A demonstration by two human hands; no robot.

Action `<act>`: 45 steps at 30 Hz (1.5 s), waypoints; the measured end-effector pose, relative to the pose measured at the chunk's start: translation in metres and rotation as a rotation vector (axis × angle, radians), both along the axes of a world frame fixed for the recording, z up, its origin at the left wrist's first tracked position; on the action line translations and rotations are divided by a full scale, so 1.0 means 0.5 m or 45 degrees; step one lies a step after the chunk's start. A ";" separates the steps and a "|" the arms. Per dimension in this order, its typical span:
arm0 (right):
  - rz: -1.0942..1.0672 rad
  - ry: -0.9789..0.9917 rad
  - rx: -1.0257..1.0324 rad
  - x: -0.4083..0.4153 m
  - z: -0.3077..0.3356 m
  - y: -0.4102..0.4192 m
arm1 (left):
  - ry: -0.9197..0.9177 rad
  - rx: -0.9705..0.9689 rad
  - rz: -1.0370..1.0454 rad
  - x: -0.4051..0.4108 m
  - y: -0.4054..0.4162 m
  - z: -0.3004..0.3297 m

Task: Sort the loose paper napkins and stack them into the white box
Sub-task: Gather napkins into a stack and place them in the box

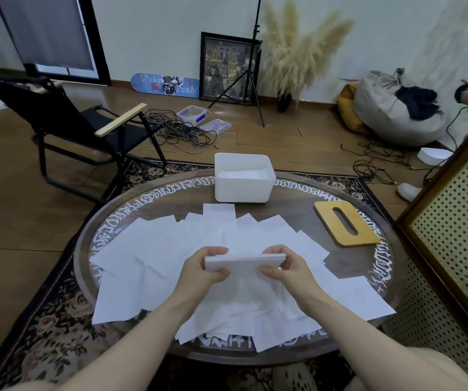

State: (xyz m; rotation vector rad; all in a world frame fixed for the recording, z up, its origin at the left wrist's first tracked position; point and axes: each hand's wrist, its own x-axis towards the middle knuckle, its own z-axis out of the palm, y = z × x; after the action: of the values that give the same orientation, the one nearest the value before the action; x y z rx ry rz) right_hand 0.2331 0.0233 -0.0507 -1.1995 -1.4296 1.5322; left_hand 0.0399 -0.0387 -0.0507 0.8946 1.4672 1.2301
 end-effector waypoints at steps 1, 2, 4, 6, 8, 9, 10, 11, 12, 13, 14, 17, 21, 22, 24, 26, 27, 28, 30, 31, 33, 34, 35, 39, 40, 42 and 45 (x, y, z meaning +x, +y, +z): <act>0.007 -0.027 0.016 -0.002 -0.002 -0.002 | 0.033 0.011 -0.013 0.003 0.000 -0.002; 0.012 -0.045 0.027 -0.004 -0.004 -0.005 | 0.051 0.023 -0.019 0.005 0.001 -0.003; 0.017 -0.053 0.029 -0.011 -0.006 -0.011 | 0.058 0.043 -0.011 0.010 0.002 -0.003; 0.009 -0.036 0.027 -0.018 -0.005 -0.015 | 0.026 0.064 0.018 0.015 0.005 0.000; -0.010 -0.016 0.042 -0.022 0.000 -0.015 | -0.027 0.080 0.050 0.017 0.009 0.006; -0.024 -0.008 0.051 -0.022 0.003 -0.013 | -0.042 0.080 0.061 0.016 0.011 0.008; -0.042 -0.005 0.051 -0.022 0.006 -0.012 | -0.049 0.072 0.069 0.014 0.012 0.008; -0.059 -0.007 0.040 -0.022 0.007 -0.011 | -0.055 0.056 0.074 0.011 0.013 0.006; -0.072 -0.015 0.023 -0.021 0.007 -0.011 | -0.059 0.038 0.078 0.009 0.013 0.004; -0.078 -0.032 0.011 -0.020 0.007 -0.012 | -0.056 0.026 0.081 0.007 0.011 0.001; -0.078 -0.058 0.007 -0.020 0.005 -0.012 | -0.046 0.022 0.083 0.006 0.010 -0.001; -0.075 -0.116 0.013 -0.020 0.003 -0.013 | -0.034 0.030 0.073 0.008 0.011 -0.002; -0.088 -0.113 0.034 -0.023 0.008 -0.012 | -0.073 0.052 0.085 0.014 0.015 0.004; -0.089 -0.111 0.047 -0.024 0.010 -0.011 | -0.074 0.065 0.089 0.014 0.017 0.005; -0.089 -0.111 0.076 -0.023 0.014 -0.008 | -0.067 0.091 0.095 0.013 0.018 0.006; -0.073 -0.123 0.086 -0.020 0.016 -0.008 | -0.080 0.119 0.098 0.013 0.018 0.007; -0.063 -0.145 0.087 -0.018 0.015 -0.008 | -0.073 0.142 0.104 0.013 0.018 0.008; -0.057 -0.182 0.091 -0.016 0.012 -0.008 | -0.048 0.175 0.118 0.012 0.019 0.008; -0.060 -0.258 0.090 -0.013 0.006 -0.007 | 0.083 0.276 0.146 0.008 0.022 0.009; -0.065 -0.282 0.087 -0.011 0.004 -0.006 | 0.239 0.347 0.148 0.005 0.023 0.008; -0.069 -0.311 0.089 -0.010 0.002 -0.004 | 0.787 0.537 0.101 -0.005 0.026 0.003; -0.064 -0.315 0.093 -0.009 0.003 -0.004 | 1.086 0.642 0.053 -0.010 0.028 -0.003; -0.056 -0.316 0.098 -0.009 0.004 -0.004 | 1.321 0.732 0.004 -0.013 0.029 -0.011; -0.019 -0.381 0.157 -0.010 0.002 -0.006 | 1.627 0.820 -0.049 -0.021 0.026 -0.027; -0.010 -0.394 0.172 -0.011 0.002 -0.006 | 1.647 0.820 -0.041 -0.023 0.025 -0.027; -0.005 -0.395 0.192 -0.011 0.001 -0.004 | 1.665 0.841 -0.041 -0.026 0.025 -0.027; -0.005 -0.359 0.237 -0.012 -0.002 -0.003 | 1.675 0.934 -0.086 -0.023 0.027 -0.023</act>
State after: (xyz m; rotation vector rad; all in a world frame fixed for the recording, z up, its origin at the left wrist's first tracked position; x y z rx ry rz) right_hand 0.2271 0.0220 -0.0518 -1.3396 -1.7094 1.2313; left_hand 0.0282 -0.0253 -0.0623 2.5486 1.8747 1.1349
